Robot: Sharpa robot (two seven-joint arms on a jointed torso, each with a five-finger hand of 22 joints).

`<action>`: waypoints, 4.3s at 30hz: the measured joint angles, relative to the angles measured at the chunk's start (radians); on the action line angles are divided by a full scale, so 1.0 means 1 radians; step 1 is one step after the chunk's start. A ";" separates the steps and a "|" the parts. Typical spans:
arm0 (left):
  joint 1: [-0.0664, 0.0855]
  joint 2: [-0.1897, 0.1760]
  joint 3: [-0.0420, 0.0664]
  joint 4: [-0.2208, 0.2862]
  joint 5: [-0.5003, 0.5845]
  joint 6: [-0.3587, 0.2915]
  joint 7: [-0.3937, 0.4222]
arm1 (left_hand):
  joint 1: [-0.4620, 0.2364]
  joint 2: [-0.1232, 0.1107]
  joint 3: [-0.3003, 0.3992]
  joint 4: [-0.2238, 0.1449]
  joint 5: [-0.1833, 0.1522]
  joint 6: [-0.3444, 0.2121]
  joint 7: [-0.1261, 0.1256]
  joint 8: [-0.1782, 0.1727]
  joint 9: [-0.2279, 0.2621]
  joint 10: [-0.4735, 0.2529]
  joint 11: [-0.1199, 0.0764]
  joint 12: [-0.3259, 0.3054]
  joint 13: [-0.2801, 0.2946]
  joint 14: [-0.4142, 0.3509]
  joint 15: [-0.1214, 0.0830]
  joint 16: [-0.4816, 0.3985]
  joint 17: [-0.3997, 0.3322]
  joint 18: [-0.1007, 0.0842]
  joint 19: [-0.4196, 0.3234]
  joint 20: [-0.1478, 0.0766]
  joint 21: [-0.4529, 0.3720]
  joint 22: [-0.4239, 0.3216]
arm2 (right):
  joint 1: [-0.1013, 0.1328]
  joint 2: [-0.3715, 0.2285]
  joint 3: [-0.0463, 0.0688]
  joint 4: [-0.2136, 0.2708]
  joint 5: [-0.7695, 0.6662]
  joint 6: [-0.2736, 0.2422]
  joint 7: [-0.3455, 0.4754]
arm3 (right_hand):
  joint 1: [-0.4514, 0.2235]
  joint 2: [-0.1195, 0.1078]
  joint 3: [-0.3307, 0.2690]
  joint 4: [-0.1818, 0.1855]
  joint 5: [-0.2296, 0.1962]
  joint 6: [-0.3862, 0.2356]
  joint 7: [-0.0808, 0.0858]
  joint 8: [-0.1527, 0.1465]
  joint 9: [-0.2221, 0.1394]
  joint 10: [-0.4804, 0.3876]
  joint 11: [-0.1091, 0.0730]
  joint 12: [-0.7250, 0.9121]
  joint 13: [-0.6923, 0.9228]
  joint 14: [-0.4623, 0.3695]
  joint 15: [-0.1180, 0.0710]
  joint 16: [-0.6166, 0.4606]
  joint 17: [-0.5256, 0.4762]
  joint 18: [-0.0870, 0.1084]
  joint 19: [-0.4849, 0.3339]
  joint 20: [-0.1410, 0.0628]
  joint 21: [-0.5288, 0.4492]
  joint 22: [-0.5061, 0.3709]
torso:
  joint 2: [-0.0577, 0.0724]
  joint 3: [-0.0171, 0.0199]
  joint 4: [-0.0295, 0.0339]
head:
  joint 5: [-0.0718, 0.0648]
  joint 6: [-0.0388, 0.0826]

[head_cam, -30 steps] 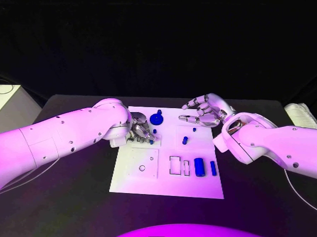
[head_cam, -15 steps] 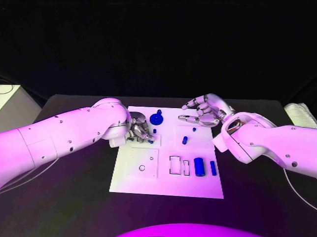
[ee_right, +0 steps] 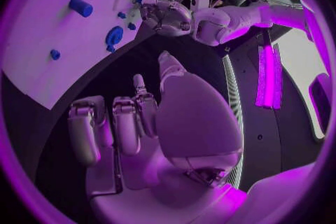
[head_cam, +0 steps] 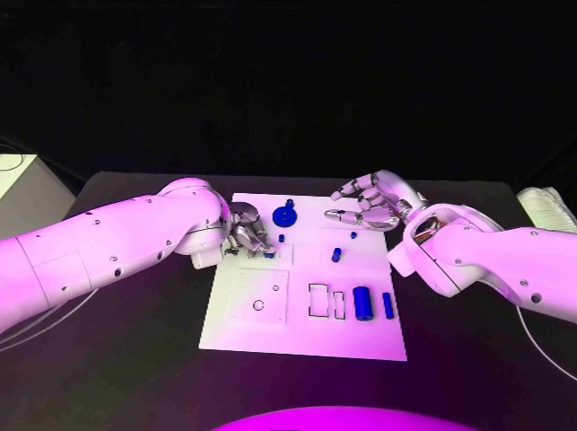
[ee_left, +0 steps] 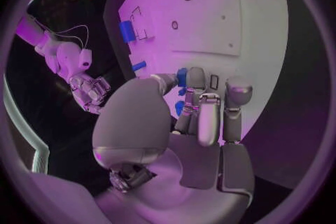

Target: Assemble the parts on the task board

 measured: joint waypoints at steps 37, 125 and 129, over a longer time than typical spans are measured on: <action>0.000 0.034 -0.010 -0.009 -0.115 -0.066 -0.009 | -0.161 -0.101 0.115 -0.037 0.101 0.061 -0.030 0.029 0.174 0.132 -0.047 0.072 0.073 0.000 -0.029 0.041 0.000 -0.031 0.106 -0.030 0.078 0.140 | -0.001 0.000 0.000 -0.003 0.000 0.004 -0.002 | 0.000 0.000 0.000 0.000 0.000 0.000 0.000 0.000 0.000 0.000 0.000 0.000 0.000 0.000 0.000 0.000 0.000 0.000 0.000 0.000 0.000 0.000 | 0.000 -0.0001 0.0004 | 0.006 -0.015; -0.008 0.065 -0.027 -0.046 -0.167 -0.023 -0.026 | -0.217 -0.092 0.123 -0.066 0.155 0.078 -0.034 0.037 0.199 0.147 -0.050 0.057 0.037 0.000 -0.036 0.046 0.000 -0.031 0.127 -0.037 0.090 0.167 | -0.002 0.000 0.000 -0.003 -0.001 0.010 -0.004 | -0.004 0.004 0.000 0.000 0.000 0.000 0.000 0.004 0.000 0.000 0.000 0.000 -0.001 0.000 0.000 0.000 0.000 0.000 0.000 0.000 0.000 0.000 | 0.000 0.0008 0.0012 | 0.006 -0.028; -0.008 0.067 -0.027 -0.051 -0.165 -0.019 -0.026 | -0.271 -0.092 0.154 -0.136 0.139 0.087 -0.043 0.039 0.202 0.153 -0.054 0.057 0.034 0.000 -0.036 0.046 0.000 -0.031 0.127 -0.037 0.090 0.167 | -0.002 0.000 0.000 -0.003 -0.001 0.011 -0.005 | -0.004 0.004 0.000 0.000 0.000 0.000 0.000 0.004 0.000 0.000 0.000 0.000 -0.001 0.000 0.000 0.000 0.000 0.000 0.000 0.000 0.000 0.000 | 0.000 0.0003 0.0012 | 0.005 -0.028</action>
